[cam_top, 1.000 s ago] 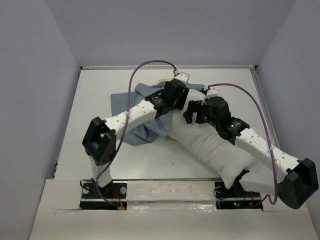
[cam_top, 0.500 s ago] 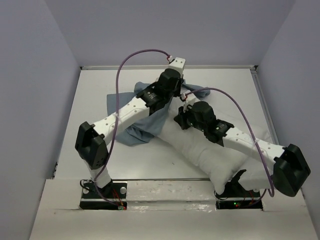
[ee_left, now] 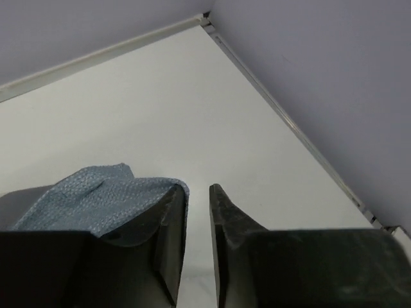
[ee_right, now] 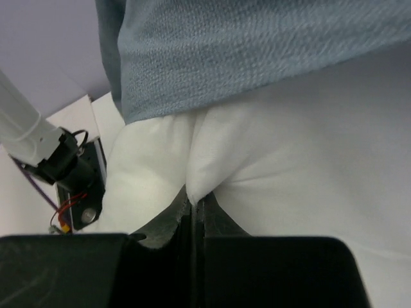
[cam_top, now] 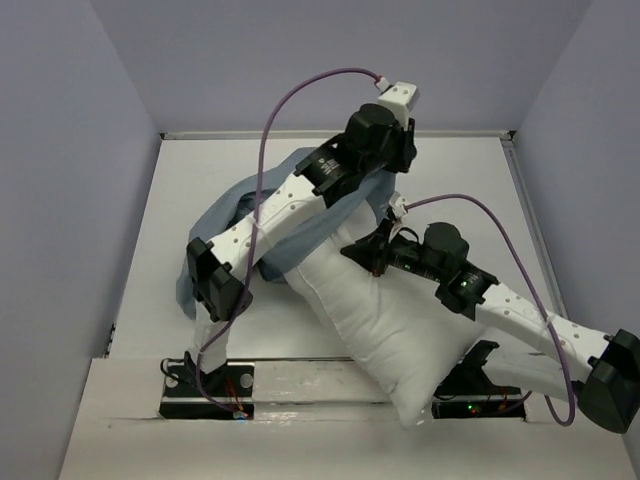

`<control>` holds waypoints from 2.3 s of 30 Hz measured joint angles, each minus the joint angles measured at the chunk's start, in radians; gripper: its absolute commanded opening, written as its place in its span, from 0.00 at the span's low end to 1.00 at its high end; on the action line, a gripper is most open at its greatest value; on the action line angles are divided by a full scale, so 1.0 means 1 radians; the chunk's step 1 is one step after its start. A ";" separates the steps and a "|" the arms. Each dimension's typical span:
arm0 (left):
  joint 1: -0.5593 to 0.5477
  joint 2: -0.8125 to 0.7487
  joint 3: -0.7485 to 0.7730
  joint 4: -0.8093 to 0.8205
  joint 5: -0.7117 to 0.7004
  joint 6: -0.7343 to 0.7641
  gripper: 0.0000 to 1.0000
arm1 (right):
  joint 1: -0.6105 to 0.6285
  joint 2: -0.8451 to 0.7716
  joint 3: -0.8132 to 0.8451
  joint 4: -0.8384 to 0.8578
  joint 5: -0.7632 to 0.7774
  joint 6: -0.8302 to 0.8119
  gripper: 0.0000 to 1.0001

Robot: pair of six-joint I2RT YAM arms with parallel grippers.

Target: Put the pillow into the pillowcase

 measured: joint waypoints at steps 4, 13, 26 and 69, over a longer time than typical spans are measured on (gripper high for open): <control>-0.060 0.083 0.061 -0.082 0.018 -0.005 0.79 | -0.024 0.018 -0.002 0.010 0.138 0.066 0.00; -0.059 -0.313 -0.611 0.163 -0.237 -0.010 0.75 | -0.055 0.048 -0.002 0.000 0.273 0.106 0.00; -0.082 -1.156 -1.632 0.391 -0.417 -0.355 0.65 | -0.227 0.132 0.110 -0.128 0.496 0.205 0.00; 0.347 -0.748 -1.658 1.146 0.187 -0.409 0.00 | 0.056 0.166 0.469 -0.584 0.428 0.018 0.99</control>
